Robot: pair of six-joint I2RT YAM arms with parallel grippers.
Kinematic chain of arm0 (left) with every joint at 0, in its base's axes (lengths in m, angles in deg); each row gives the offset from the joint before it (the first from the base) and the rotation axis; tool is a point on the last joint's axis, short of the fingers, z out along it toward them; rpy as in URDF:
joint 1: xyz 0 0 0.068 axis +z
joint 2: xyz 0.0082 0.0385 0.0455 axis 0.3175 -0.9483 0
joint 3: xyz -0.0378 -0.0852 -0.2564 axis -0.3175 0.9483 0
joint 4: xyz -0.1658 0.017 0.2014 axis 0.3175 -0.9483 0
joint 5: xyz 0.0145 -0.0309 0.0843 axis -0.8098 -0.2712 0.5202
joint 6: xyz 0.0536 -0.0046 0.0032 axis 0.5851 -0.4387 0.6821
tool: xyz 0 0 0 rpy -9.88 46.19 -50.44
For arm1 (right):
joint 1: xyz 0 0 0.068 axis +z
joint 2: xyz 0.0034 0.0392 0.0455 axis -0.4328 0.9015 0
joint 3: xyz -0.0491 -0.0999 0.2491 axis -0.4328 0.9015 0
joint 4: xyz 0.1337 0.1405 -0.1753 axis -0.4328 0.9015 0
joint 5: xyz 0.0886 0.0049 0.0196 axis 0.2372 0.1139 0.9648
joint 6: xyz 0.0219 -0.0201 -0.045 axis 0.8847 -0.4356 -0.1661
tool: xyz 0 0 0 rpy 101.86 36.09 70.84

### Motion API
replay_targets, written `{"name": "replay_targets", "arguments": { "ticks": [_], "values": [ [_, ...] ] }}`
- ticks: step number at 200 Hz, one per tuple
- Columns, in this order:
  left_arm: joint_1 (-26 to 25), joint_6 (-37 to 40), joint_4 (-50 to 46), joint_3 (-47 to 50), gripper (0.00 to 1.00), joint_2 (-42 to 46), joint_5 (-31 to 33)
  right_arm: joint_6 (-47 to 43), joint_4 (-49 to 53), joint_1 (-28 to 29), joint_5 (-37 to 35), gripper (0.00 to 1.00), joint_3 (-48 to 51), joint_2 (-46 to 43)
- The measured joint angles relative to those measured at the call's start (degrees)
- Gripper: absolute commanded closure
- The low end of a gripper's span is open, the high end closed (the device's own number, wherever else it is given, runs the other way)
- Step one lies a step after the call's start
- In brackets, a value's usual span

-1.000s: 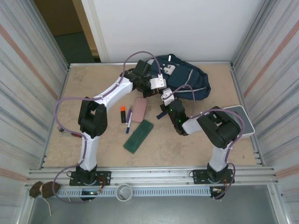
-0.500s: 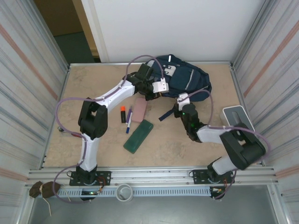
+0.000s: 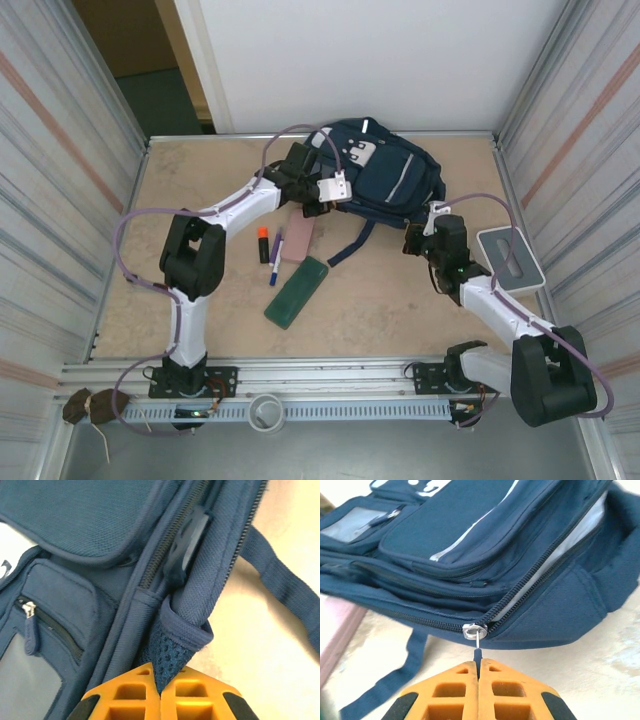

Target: Pack the student bag

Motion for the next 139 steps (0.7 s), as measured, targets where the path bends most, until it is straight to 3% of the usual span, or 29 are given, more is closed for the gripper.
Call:
{"name": "replay_targets", "arguments": {
  "ticks": [24,63,96,139],
  "values": [
    [0.26,0.37,0.02,0.04,0.61,0.00,1.86,1.64,2.32,-0.28,5.70,1.00,-1.97,0.35],
    [-0.42,-1.09,6.75,10.93,0.39,7.19,2.75,3.87,4.07,0.52,11.08,1.00,-5.14,2.01],
    [-4.90,-0.83,12.98,17.55,0.35,14.38,2.99,5.60,4.35,1.99,13.70,1.00,-7.21,3.78],
    [-11.45,0.17,19.04,17.70,0.36,12.76,3.41,7.13,4.33,3.28,14.62,1.00,-8.50,5.66]
  ]
}}
